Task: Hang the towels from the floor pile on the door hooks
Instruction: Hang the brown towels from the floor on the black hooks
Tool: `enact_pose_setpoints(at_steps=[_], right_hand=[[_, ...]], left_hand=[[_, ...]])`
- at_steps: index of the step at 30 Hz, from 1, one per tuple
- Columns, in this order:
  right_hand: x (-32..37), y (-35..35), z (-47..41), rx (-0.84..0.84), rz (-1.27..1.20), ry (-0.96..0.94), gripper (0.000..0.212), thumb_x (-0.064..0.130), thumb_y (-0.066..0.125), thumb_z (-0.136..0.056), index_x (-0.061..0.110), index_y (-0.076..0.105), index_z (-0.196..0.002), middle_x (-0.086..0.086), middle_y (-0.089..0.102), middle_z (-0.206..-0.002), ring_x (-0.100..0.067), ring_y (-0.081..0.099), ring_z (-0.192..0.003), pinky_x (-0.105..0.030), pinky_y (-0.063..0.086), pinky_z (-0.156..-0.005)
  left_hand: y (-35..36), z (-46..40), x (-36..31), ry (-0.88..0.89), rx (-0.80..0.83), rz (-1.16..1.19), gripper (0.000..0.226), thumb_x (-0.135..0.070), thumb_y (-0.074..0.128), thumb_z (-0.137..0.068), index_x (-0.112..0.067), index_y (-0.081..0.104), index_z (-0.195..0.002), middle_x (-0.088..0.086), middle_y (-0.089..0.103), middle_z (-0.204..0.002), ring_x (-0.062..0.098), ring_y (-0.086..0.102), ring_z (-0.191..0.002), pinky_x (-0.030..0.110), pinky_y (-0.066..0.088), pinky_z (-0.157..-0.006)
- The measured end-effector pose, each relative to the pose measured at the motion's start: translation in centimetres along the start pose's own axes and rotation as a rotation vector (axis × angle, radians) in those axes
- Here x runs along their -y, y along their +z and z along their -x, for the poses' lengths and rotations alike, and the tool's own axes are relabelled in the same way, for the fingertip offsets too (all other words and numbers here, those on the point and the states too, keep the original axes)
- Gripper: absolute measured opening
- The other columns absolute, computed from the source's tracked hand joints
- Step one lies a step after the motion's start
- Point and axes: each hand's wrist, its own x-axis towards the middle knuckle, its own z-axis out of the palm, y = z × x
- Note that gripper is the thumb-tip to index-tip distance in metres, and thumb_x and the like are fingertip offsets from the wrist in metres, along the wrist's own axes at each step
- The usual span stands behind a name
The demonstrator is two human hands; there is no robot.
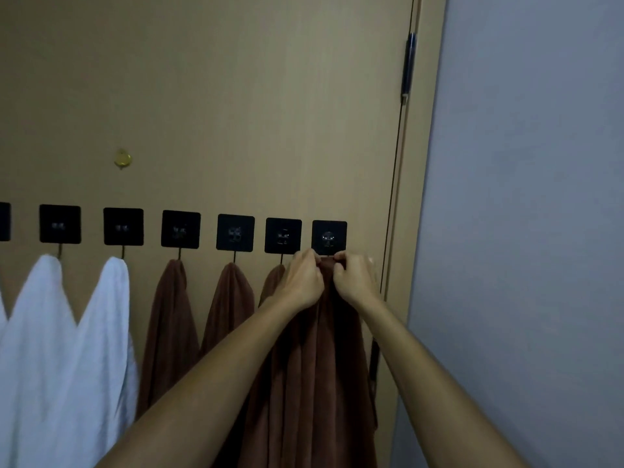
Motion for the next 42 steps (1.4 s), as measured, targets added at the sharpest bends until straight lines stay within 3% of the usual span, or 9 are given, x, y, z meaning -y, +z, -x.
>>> enact_pose_setpoints(at_steps=[3,9,12,18,22,27,32,37,42], right_hand=[[-2.2,2.1,2.2,0.001,-0.004,-0.003,0.030,0.017,0.036,-0.097,0.010,0.063,-0.108,-0.012,0.060,-0.111,-0.028,0.048,-0.111,-0.034,0.035,-0.093],[-2.8,3.4,5.6,-0.107,-0.066,-0.107,0.039,0.026,0.033,-0.101,0.011,0.054,-0.130,-0.008,0.047,-0.126,-0.018,0.039,-0.116,-0.021,0.029,-0.089],[-3.9,4.7,7.2,0.014,-0.181,-0.110,0.042,0.026,0.029,-0.102,0.013,0.040,-0.141,-0.007,0.050,-0.117,-0.020,0.048,-0.110,-0.024,0.038,-0.088],[-6.7,7.6,11.9,0.043,-0.274,-0.073,0.053,0.036,0.020,-0.100,0.015,0.030,-0.147,-0.004,0.049,-0.137,-0.015,0.045,-0.123,-0.027,0.034,-0.107],[-8.7,9.5,15.7,0.088,-0.241,-0.023,0.058,0.047,0.014,-0.098,0.021,0.022,-0.150,0.002,0.038,-0.148,-0.012,0.035,-0.131,-0.029,0.026,-0.112],[-10.8,11.6,21.0,0.218,-0.336,0.154,0.054,0.041,0.020,-0.102,0.024,0.006,-0.151,-0.004,0.033,-0.151,-0.015,0.034,-0.135,-0.034,0.026,-0.115],[-11.1,11.4,23.8,0.295,-0.237,0.233,0.055,0.037,0.021,-0.102,0.016,0.006,-0.151,-0.011,0.043,-0.144,-0.025,0.043,-0.128,-0.043,0.037,-0.109],[-11.2,10.0,27.3,0.370,-0.057,0.278,0.043,0.025,0.030,-0.101,0.006,0.034,-0.139,-0.018,0.053,-0.125,-0.031,0.052,-0.110,-0.037,0.047,-0.091],[-9.5,7.9,33.7,0.410,0.035,0.450,0.044,0.031,0.037,-0.099,0.006,0.039,-0.135,-0.018,0.050,-0.129,-0.035,0.050,-0.115,-0.038,0.045,-0.093]], left_hand=[[2.0,1.2,1.9,0.002,0.071,0.082,0.021,-0.013,0.036,-0.096,-0.015,0.051,-0.111,0.010,0.060,-0.110,0.024,0.058,-0.098,0.038,0.049,-0.085],[5.2,3.9,2.4,0.064,-0.152,-0.187,0.037,-0.023,0.033,-0.100,-0.015,0.048,-0.132,0.009,0.039,-0.133,0.024,0.037,-0.122,0.037,0.041,-0.098],[6.8,5.5,3.5,0.072,-0.044,-0.011,0.036,-0.017,0.036,-0.100,-0.010,0.043,-0.134,0.010,0.045,-0.126,0.025,0.049,-0.113,0.037,0.046,-0.093],[10.6,10.2,5.3,0.081,0.024,0.144,0.069,-0.020,0.041,-0.100,-0.015,-0.006,-0.151,0.008,0.020,-0.155,0.020,0.034,-0.137,0.034,0.035,-0.112],[13.1,13.4,7.4,0.025,0.120,0.161,0.075,-0.027,0.041,-0.100,-0.018,-0.016,-0.149,0.006,0.002,-0.161,0.018,0.013,-0.147,0.037,0.022,-0.120],[16.0,17.5,9.8,-0.121,0.326,-0.034,0.075,-0.023,0.041,-0.101,-0.012,-0.015,-0.149,0.009,-0.009,-0.160,0.021,0.002,-0.149,0.038,0.013,-0.122],[15.4,20.1,9.7,-0.133,0.443,-0.150,0.069,-0.013,0.042,-0.098,-0.011,-0.002,-0.152,0.011,-0.006,-0.160,0.027,0.010,-0.147,0.034,0.016,-0.120],[12.7,22.6,8.5,-0.106,0.557,-0.289,0.053,-0.011,0.045,-0.093,-0.012,0.034,-0.145,0.011,-0.004,-0.158,0.033,0.022,-0.139,0.038,0.032,-0.112],[9.6,28.0,7.8,-0.048,0.572,-0.316,0.027,-0.014,0.043,-0.093,-0.008,0.051,-0.118,0.012,0.021,-0.144,0.034,0.038,-0.121,0.042,0.043,-0.096]])
